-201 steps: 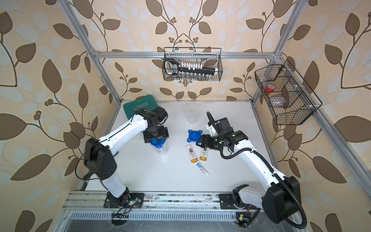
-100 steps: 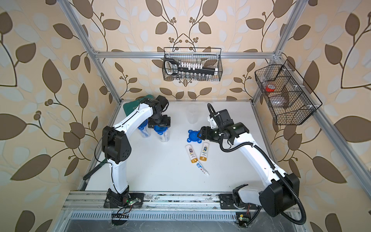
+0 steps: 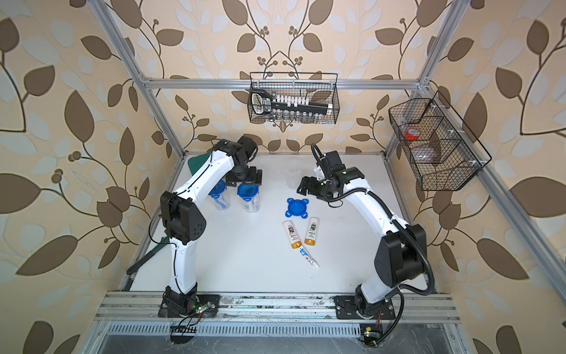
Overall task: Pack away toiletry kits
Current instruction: Move the container to the center of the board, then pick up the container from the center of the board.
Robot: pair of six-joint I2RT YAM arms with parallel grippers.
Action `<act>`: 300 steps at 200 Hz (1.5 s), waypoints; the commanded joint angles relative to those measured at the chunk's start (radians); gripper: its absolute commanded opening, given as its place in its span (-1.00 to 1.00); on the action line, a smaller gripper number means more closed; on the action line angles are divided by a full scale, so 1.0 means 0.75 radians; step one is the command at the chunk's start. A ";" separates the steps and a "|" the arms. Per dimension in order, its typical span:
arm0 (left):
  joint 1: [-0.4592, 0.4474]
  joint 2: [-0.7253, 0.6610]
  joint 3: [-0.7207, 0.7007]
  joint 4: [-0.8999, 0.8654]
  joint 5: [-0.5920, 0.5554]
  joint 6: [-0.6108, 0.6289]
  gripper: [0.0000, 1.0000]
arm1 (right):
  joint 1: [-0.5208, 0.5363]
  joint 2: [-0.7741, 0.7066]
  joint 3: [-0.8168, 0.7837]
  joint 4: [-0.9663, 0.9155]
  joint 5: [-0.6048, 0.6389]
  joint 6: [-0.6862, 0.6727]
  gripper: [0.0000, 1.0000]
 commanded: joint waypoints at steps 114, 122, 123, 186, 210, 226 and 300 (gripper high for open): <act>-0.108 -0.748 -0.594 0.146 0.231 -0.210 0.98 | -0.123 0.915 0.856 0.209 -0.104 0.166 0.58; -0.106 -0.784 -0.639 0.172 0.224 -0.222 0.98 | -0.121 0.940 0.891 0.179 -0.093 0.147 0.50; -0.106 -0.787 -0.644 0.174 0.224 -0.225 0.98 | -0.120 0.943 0.895 0.174 -0.093 0.144 0.49; -0.096 -0.877 -0.848 0.233 0.216 -0.291 0.98 | -0.075 0.952 0.910 0.043 0.040 0.001 -0.02; -0.092 -0.951 -0.927 0.261 0.239 -0.309 0.98 | -0.047 0.921 0.890 -0.003 0.128 -0.065 -0.21; -0.090 -0.965 -0.955 0.266 0.240 -0.314 0.98 | -0.045 0.885 0.834 0.010 0.153 -0.073 -0.35; -0.088 -1.024 -1.018 0.258 0.232 -0.318 0.98 | 0.013 0.591 0.553 0.129 0.298 -0.173 -0.77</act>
